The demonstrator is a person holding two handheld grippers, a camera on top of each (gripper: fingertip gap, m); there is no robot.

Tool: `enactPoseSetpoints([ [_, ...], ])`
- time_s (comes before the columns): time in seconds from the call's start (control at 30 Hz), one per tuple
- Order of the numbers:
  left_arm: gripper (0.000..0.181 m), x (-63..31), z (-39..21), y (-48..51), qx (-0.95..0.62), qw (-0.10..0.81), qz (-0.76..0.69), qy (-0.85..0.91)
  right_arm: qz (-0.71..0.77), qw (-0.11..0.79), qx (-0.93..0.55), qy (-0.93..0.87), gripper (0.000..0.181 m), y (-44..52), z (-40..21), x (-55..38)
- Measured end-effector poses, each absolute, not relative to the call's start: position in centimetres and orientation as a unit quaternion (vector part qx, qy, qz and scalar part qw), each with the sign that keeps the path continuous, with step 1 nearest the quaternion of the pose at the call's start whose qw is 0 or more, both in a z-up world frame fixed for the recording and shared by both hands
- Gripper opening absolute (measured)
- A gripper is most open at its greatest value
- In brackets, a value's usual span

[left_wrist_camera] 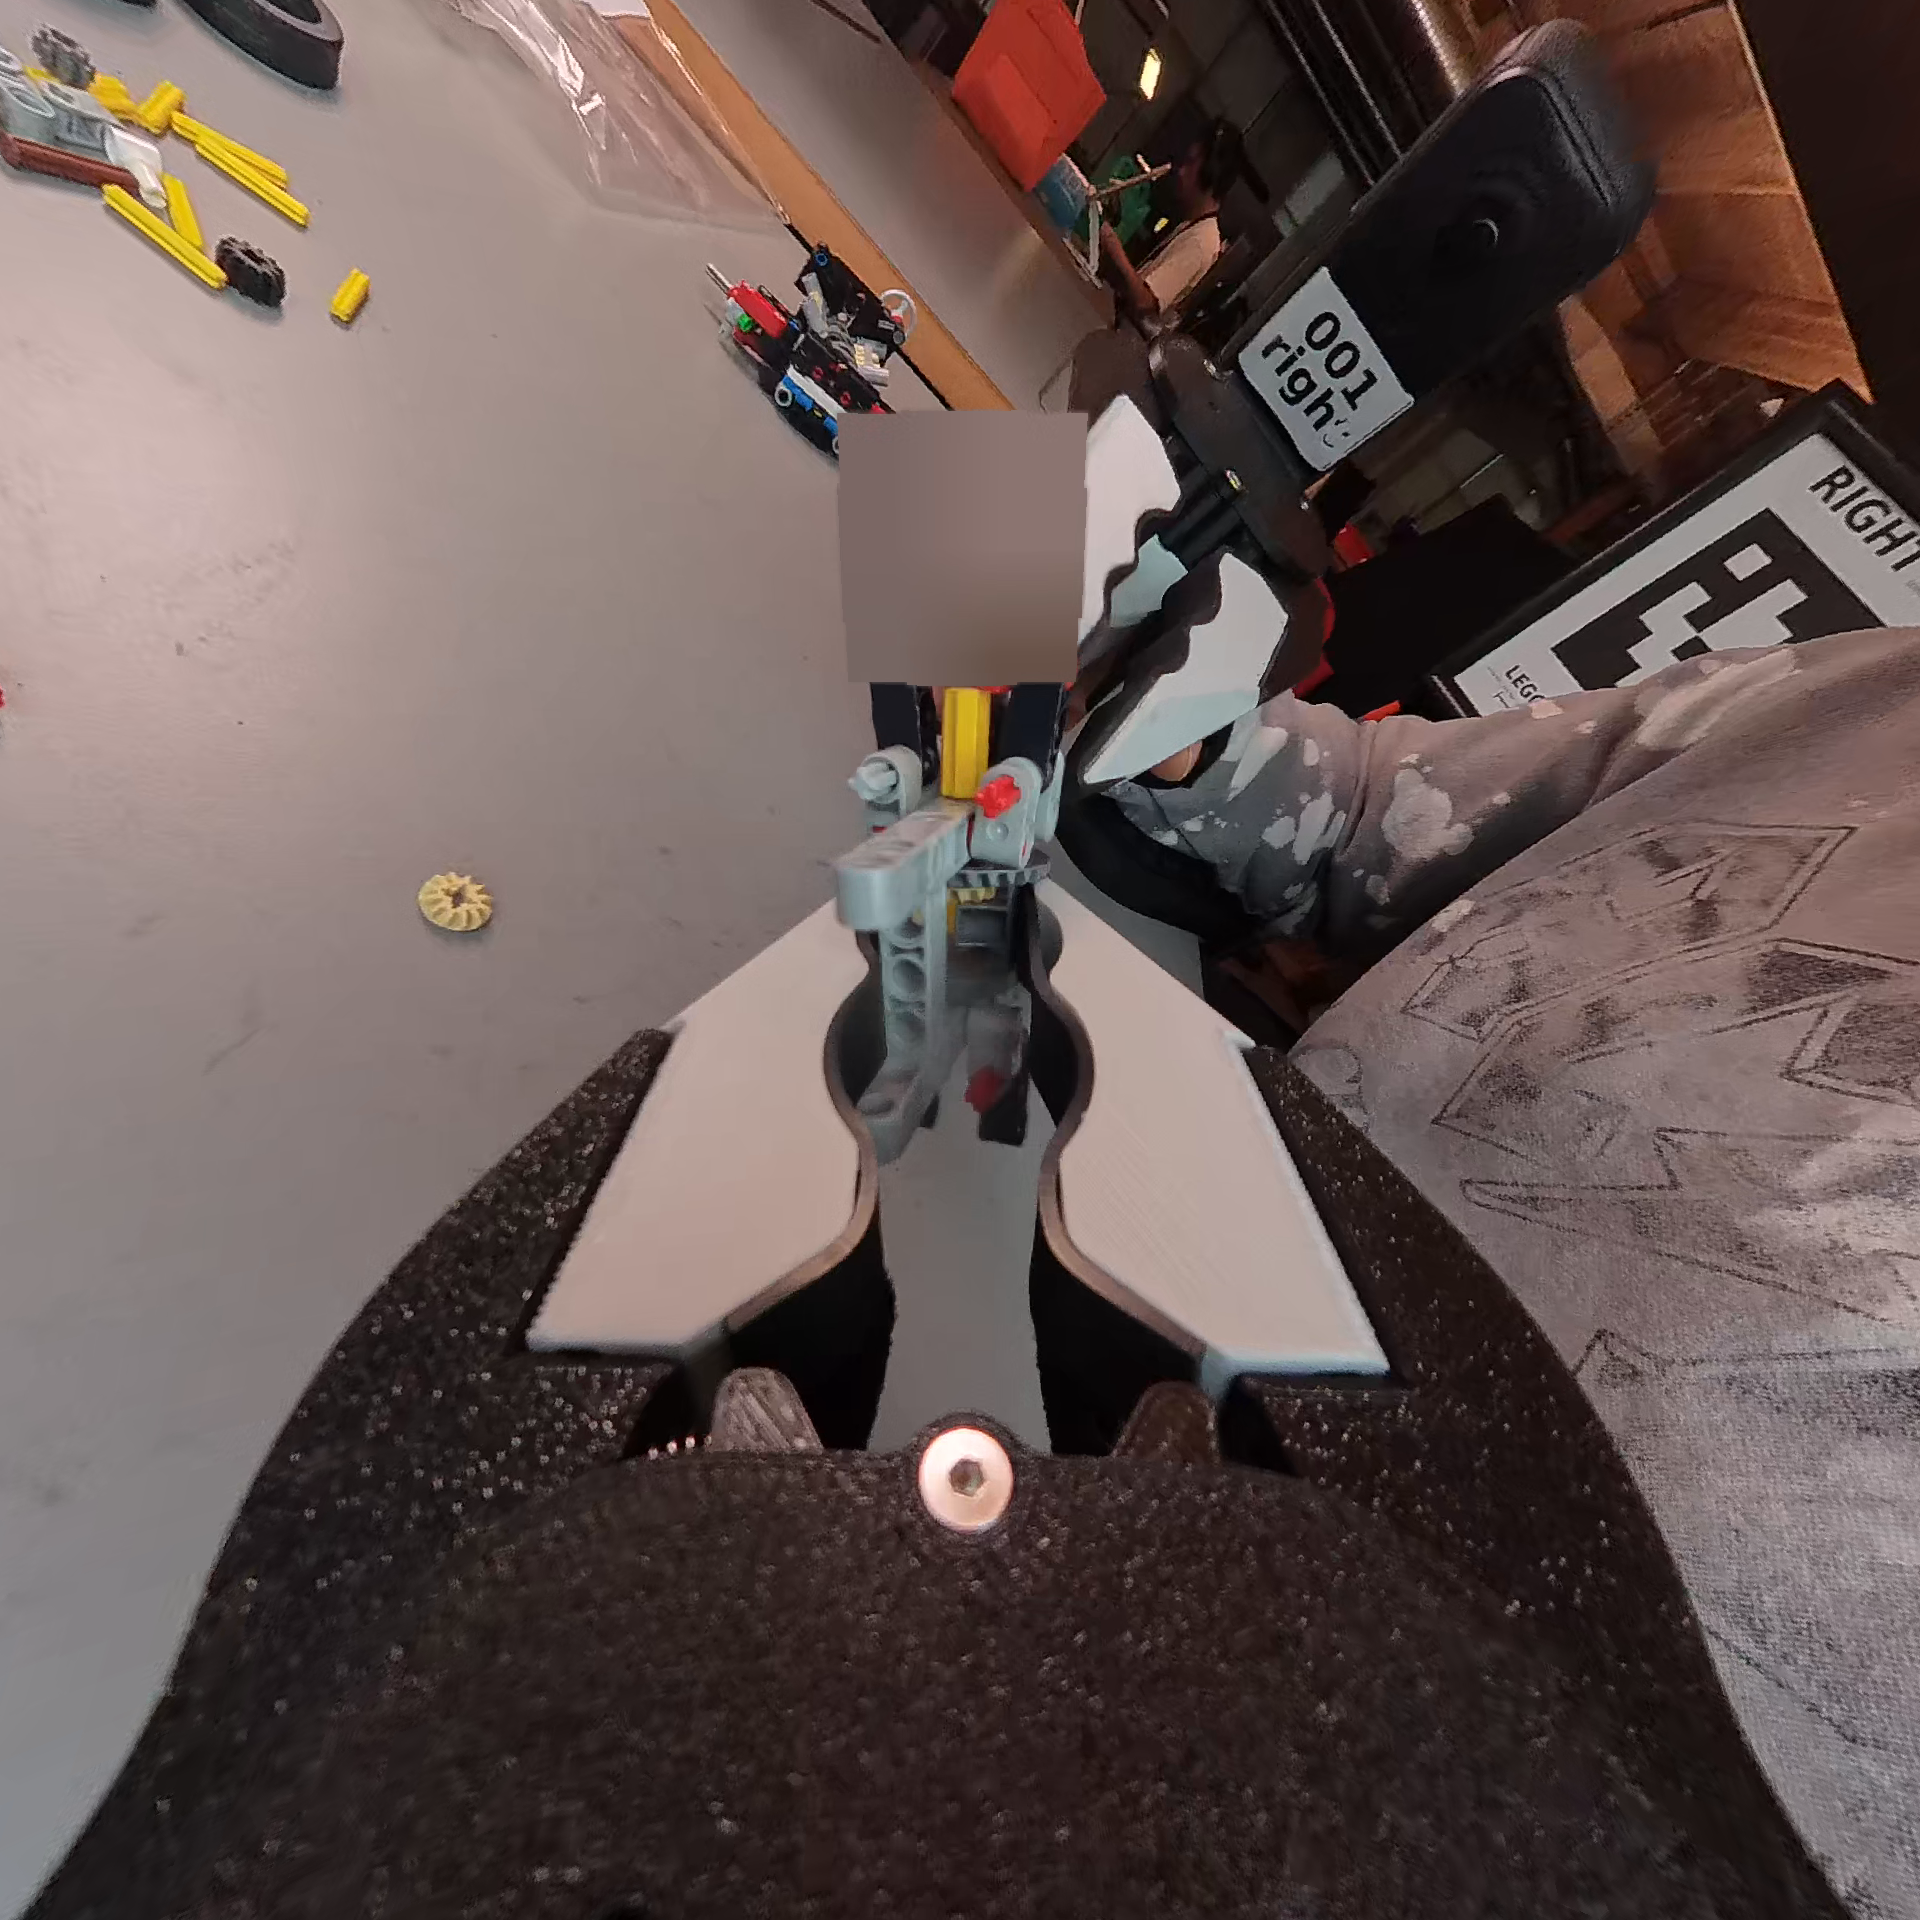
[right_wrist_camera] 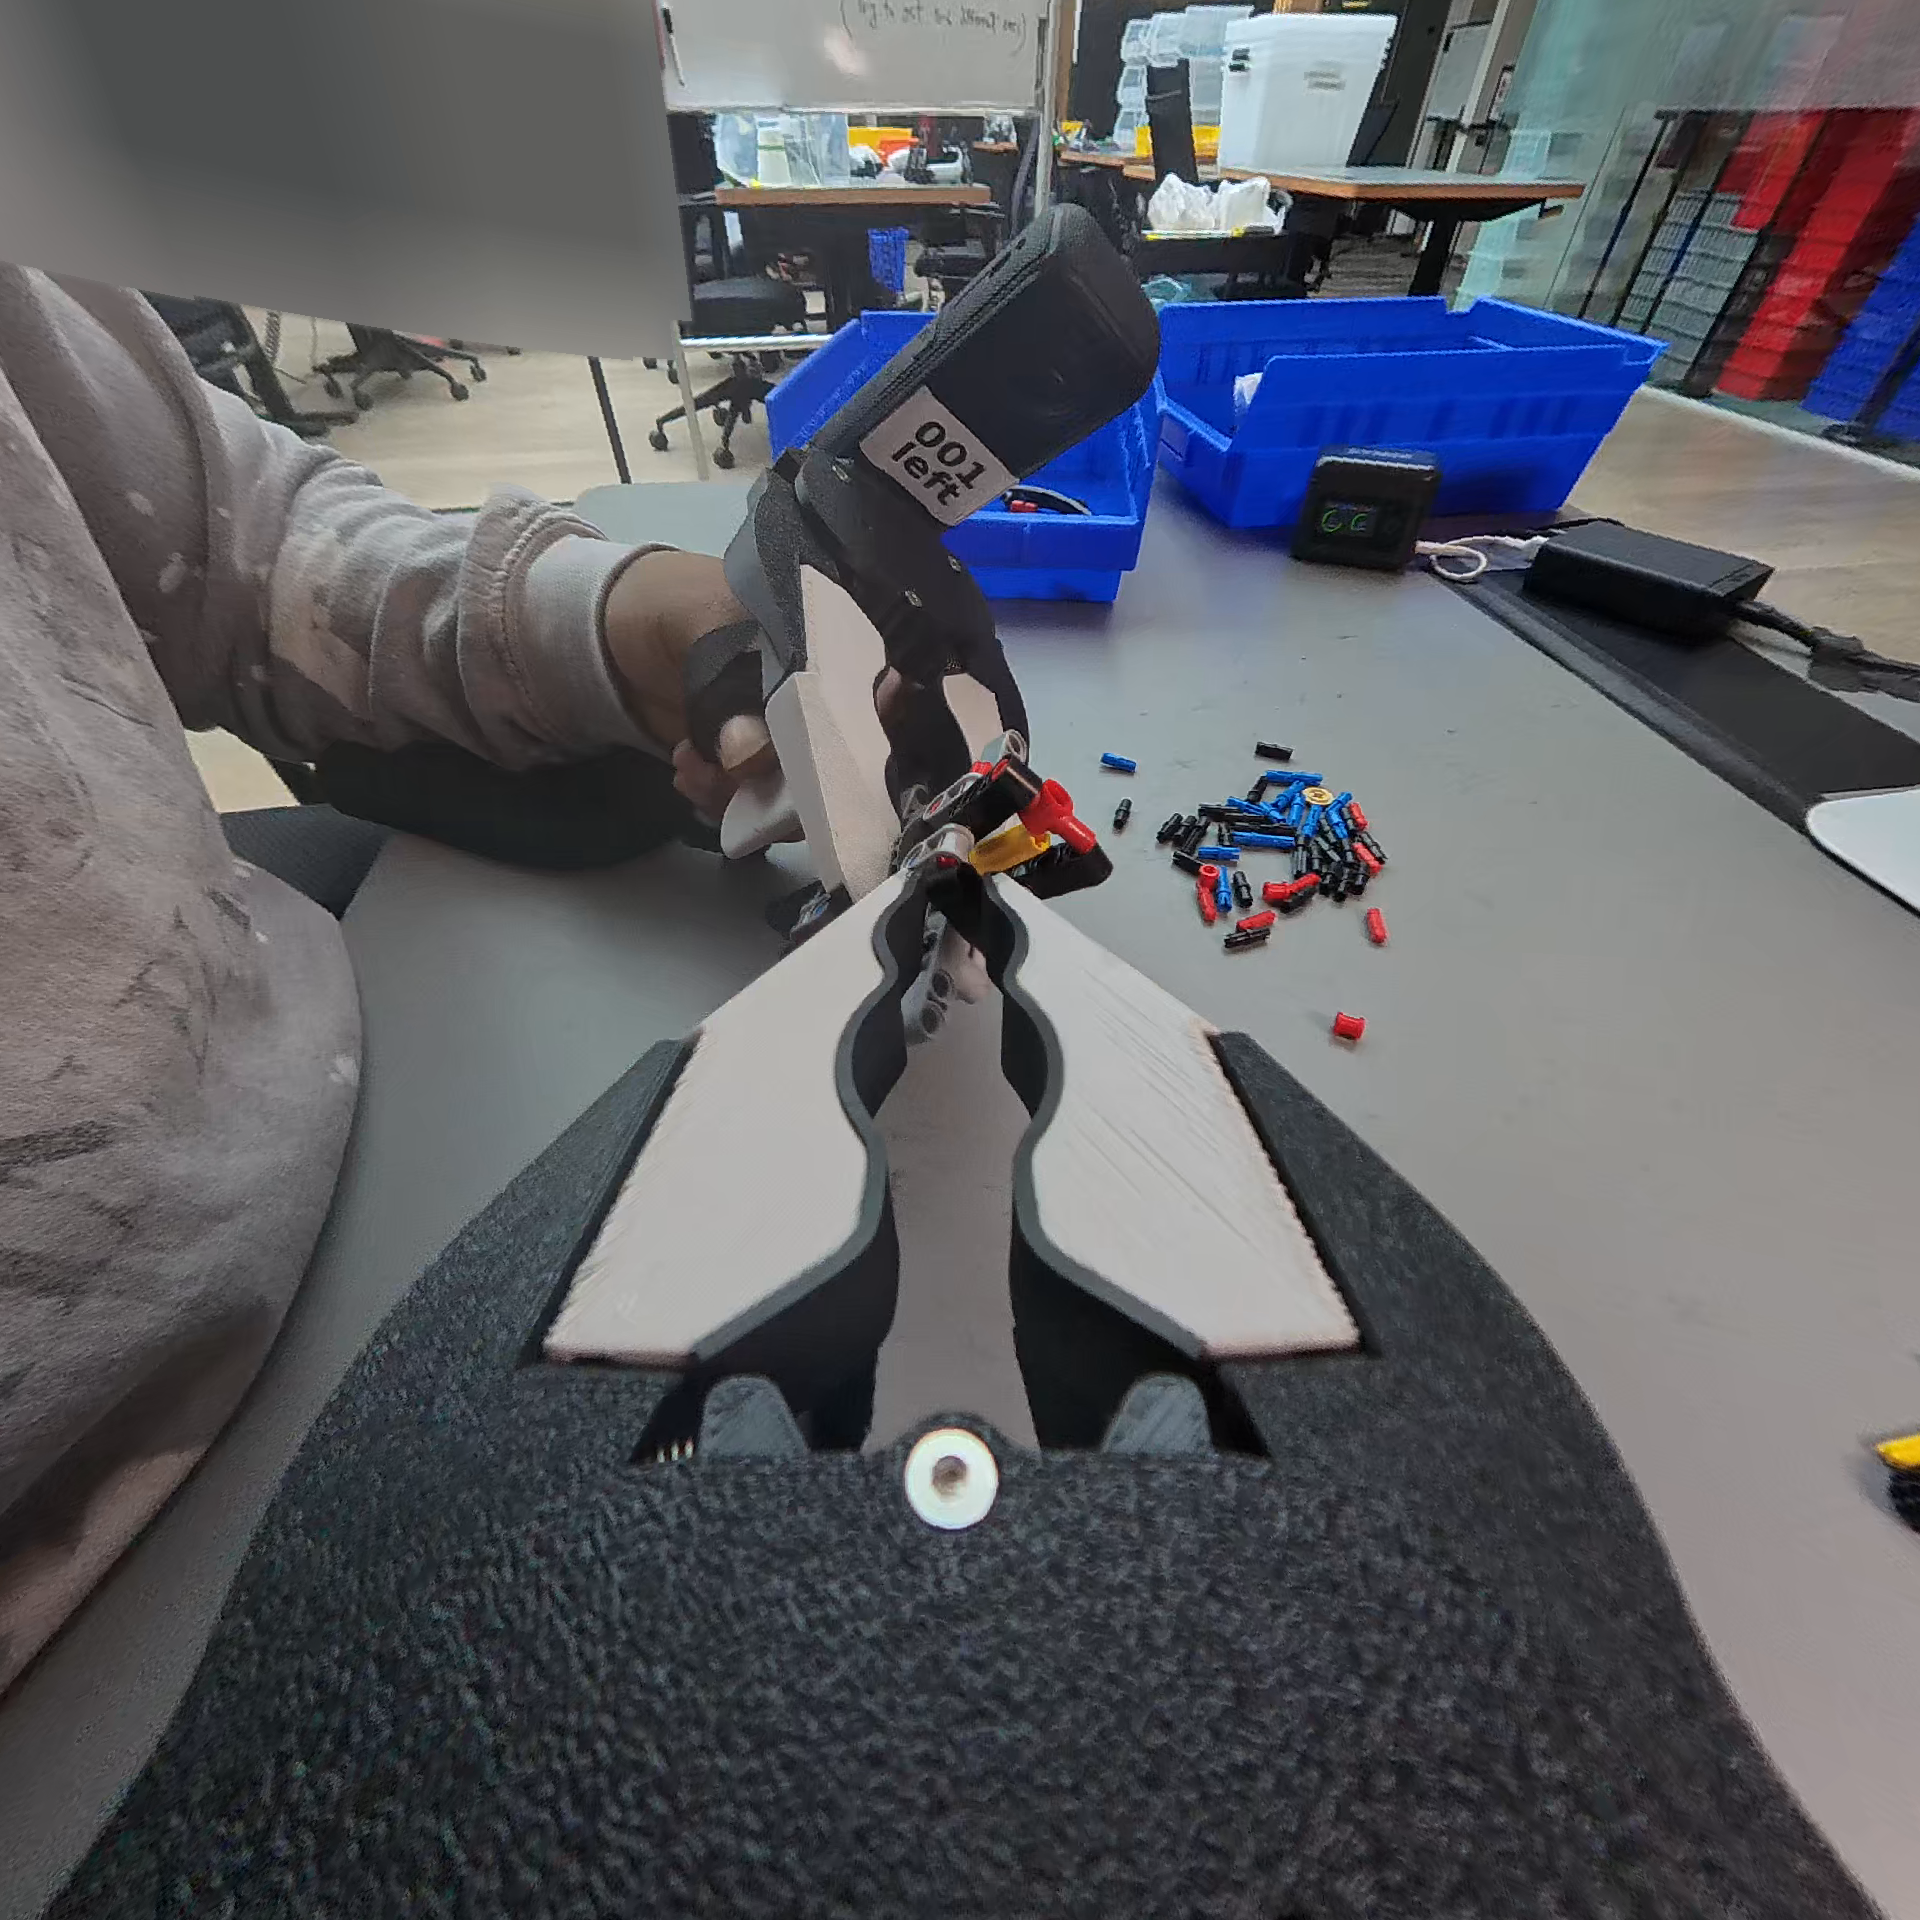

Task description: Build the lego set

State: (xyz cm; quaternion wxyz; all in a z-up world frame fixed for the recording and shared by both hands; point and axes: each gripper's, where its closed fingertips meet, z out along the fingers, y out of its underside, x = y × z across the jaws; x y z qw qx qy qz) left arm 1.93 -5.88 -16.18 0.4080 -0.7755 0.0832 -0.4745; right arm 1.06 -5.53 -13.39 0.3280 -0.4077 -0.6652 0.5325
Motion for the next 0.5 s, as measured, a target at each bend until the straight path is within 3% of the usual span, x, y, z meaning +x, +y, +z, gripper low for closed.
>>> enactPoseSetpoints([
  [0.5, 0.02, 2.71, -16.08, -6.4, -0.77, 0.403, -0.483, 0.102, 0.36, 0.455, -0.318, -0.75, 0.01, -5.62, -14.1, 1.21],
])
